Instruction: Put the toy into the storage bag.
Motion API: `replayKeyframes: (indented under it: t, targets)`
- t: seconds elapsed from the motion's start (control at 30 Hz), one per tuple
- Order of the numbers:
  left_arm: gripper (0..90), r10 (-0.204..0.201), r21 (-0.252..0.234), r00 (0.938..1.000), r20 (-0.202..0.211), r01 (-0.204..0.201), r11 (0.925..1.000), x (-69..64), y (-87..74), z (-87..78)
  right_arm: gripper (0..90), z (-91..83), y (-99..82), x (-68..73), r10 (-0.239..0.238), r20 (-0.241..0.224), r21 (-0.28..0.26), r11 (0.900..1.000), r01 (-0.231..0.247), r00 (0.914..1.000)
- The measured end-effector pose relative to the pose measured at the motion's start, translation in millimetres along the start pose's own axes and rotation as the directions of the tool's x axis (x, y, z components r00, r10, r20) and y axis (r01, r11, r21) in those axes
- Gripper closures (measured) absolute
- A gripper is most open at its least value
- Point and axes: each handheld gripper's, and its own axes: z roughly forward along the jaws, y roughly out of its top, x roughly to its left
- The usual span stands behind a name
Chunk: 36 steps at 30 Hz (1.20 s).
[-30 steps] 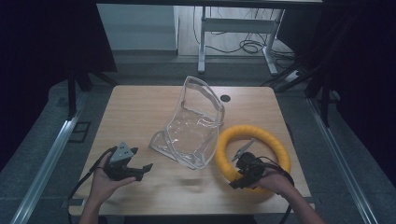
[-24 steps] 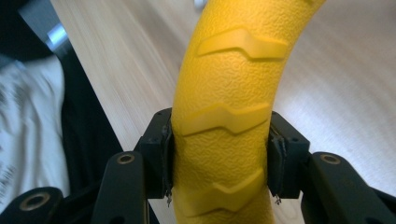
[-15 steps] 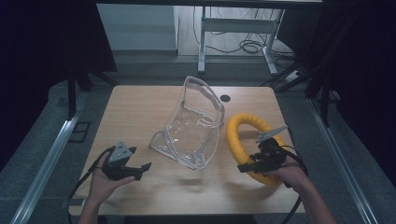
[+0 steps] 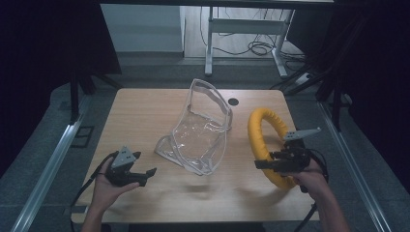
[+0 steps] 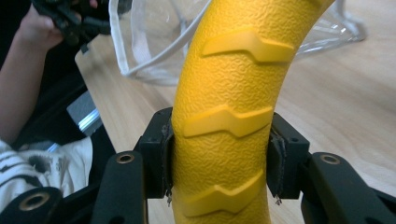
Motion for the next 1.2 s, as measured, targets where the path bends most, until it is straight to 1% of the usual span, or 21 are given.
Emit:
replayKeyframes:
  t: [0.17, 0.23, 0.27, 0.33, 0.37, 0.5, 0.53, 0.57, 0.67, 0.73, 0.77, 0.8, 0.83, 0.93, 0.97, 1.0, 1.03, 1.07, 1.1, 1.13, 1.2]
  targets:
    - [17.2, -0.002, -0.005, 1.0, 0.002, 0.002, 1.0, 0.3, 0.1, -1.0, 50.8, -4.4, -1.9, -1.6, 0.007, 0.004, -0.038, 0.9993, -0.007, 1.0]
    - [17.2, -0.005, -0.008, 1.0, 0.003, 0.005, 1.0, 0.5, 0.3, -1.6, 50.8, -7.3, -2.8, -3.3, 0.016, 0.007, -0.068, 0.9975, -0.015, 0.9999]
    - [17.2, -0.005, -0.009, 1.0, 0.003, 0.005, 0.9999, 0.5, 0.3, -1.8, 50.8, -7.3, -2.8, -3.3, 0.016, 0.007, -0.068, 0.9975, -0.015, 0.9999]
    - [17.2, -0.006, -0.011, 1.0, 0.002, 0.006, 0.9999, 0.6, 0.3, -2.2, 50.9, -11.7, -2.6, -5.1, 0.024, 0.015, -0.097, 0.995, -0.023, 0.9996]
    - [17.2, -0.007, -0.012, 1.0, 0.001, 0.007, 0.9999, 0.7, 0.3, -2.4, 50.9, -11.7, -2.6, -5.1, 0.024, 0.015, -0.097, 0.995, -0.023, 0.9996]
    - [17.1, -0.006, -0.013, 1.0, -0.001, 0.006, 0.9999, 1.0, 0.2, -2.6, 50.9, -16.9, -1.8, -5.3, 0.024, 0.026, -0.142, 0.9897, -0.02, 0.9994]
    - [17.1, -0.006, -0.013, 1.0, -0.001, 0.006, 0.9999, 1.0, 0.2, -2.6, 50.9, -20.3, -1.2, -4.2, 0.024, 0.027, -0.17, 0.9852, -0.019, 0.9993]
    - [17.1, -0.006, -0.013, 1.0, -0.001, 0.006, 0.9999, 1.0, 0.2, -2.7, 50.9, -20.3, -1.2, -4.2, 0.024, 0.027, -0.17, 0.9852, -0.019, 0.9993]
    - [17.1, -0.006, -0.014, 1.0, -0.002, 0.006, 0.9999, 1.1, 0.2, -3.0, 50.9, -24.8, -0.4, -4.2, 0.026, 0.018, -0.218, 0.9757, -0.021, 0.9995]
    - [17.2, -0.005, -0.014, 1.0, -0.003, 0.005, 0.9999, 1.2, 0.1, -3.3, 50.9, -28.7, 1.4, -3.6, 0.025, 0.015, -0.262, 0.9649, -0.02, 0.9996]
    - [17.1, -0.005, -0.014, 1.0, -0.003, 0.005, 0.9999, 1.2, 0.1, -3.3, 50.9, -28.7, 1.4, -3.6, 0.025, 0.015, -0.262, 0.9649, -0.02, 0.9996]
    - [17.1, -0.005, -0.013, 1.0, -0.003, 0.005, 0.9999, 1.3, 0.1, -3.3, 50.9, -30.7, 3.9, -2.1, 0.02, 0.018, -0.289, 0.9571, -0.014, 0.9996]
    - [17.1, -0.005, -0.013, 1.0, -0.004, 0.005, 0.9999, 1.3, 0.1, -3.3, 50.9, -30.7, 3.9, -2.1, 0.02, 0.018, -0.289, 0.9571, -0.014, 0.9996]
    - [17.1, -0.004, -0.012, 1.0, -0.004, 0.004, 0.9999, 1.2, 0.0, -2.8, 50.9, -33.1, 9.5, 2.1, 0.009, 0.022, -0.318, 0.9481, -0.002, 0.9997]
    - [17.1, -0.004, -0.011, 1.0, -0.004, 0.004, 0.9999, 1.2, 0.0, -2.6, 50.8, -33.6, 13.9, 5.8, 0.004, 0.027, -0.336, 0.9417, 0.005, 0.9996]
    - [17.1, -0.007, -0.012, 1.0, -0.004, 0.007, 0.9999, 1.0, 0.0, -2.3, 50.8, -33.6, 13.9, 5.8, 0.004, 0.027, -0.336, 0.9417, 0.005, 0.9996]
    - [17.1, -0.006, -0.011, 1.0, -0.004, 0.006, 0.9999, 0.9, 0.0, -2.2, 50.8, -33.7, 16.2, 8.1, 0.005, 0.026, -0.347, 0.9379, 0.004, 0.9997]
    - [17.1, -0.006, -0.011, 1.0, -0.003, 0.006, 0.9999, 0.7, 0.0, -1.9, 50.8, -33.5, 20.5, 11.2, -0.004, 0.025, -0.368, 0.9298, 0.013, 0.9997]
    - [17.1, -0.005, -0.01, 1.0, -0.003, 0.005, 0.9999, 0.6, 0.0, -1.8, 50.8, -33.5, 20.5, 11.2, -0.004, 0.025, -0.368, 0.9298, 0.013, 0.9997]
    - [17.1, -0.005, -0.01, 1.0, -0.002, 0.005, 0.9999, 0.5, -0.1, -1.6, 50.8, -33.2, 22.9, 12.9, -0.007, 0.025, -0.378, 0.9257, 0.016, 0.9997]
    - [17.1, 0.001, -0.007, 1.0, -0.003, -0.001, 1.0, 0.7, -0.1, -1.3, 50.8, -31.0, 30.3, 17.3, -0.016, 0.021, -0.407, 0.9133, 0.024, 0.9996]
